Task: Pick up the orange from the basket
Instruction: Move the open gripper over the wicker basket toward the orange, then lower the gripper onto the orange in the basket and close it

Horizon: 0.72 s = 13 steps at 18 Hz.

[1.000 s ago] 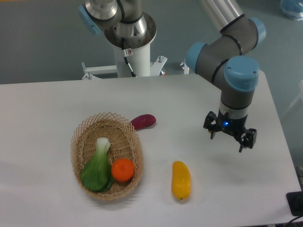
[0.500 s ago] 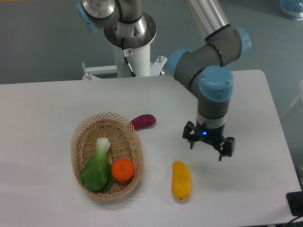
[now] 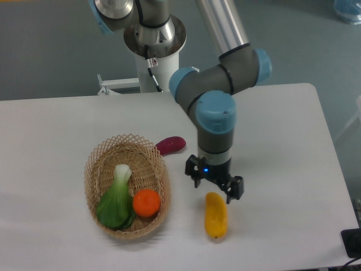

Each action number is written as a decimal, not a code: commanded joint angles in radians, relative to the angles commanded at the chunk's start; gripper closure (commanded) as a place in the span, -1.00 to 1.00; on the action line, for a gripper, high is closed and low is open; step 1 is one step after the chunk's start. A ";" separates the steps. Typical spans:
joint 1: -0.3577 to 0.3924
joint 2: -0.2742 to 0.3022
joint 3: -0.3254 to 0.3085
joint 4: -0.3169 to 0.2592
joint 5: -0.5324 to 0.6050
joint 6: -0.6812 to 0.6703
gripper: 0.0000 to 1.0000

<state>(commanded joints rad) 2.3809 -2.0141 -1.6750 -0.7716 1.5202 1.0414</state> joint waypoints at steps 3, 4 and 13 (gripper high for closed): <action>-0.051 0.000 -0.008 -0.002 0.000 0.038 -1.00; -0.064 0.002 -0.008 -0.002 0.000 0.051 -1.00; -0.173 0.002 -0.043 -0.005 0.002 0.141 -1.00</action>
<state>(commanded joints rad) 2.2074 -2.0126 -1.7180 -0.7762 1.5217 1.1825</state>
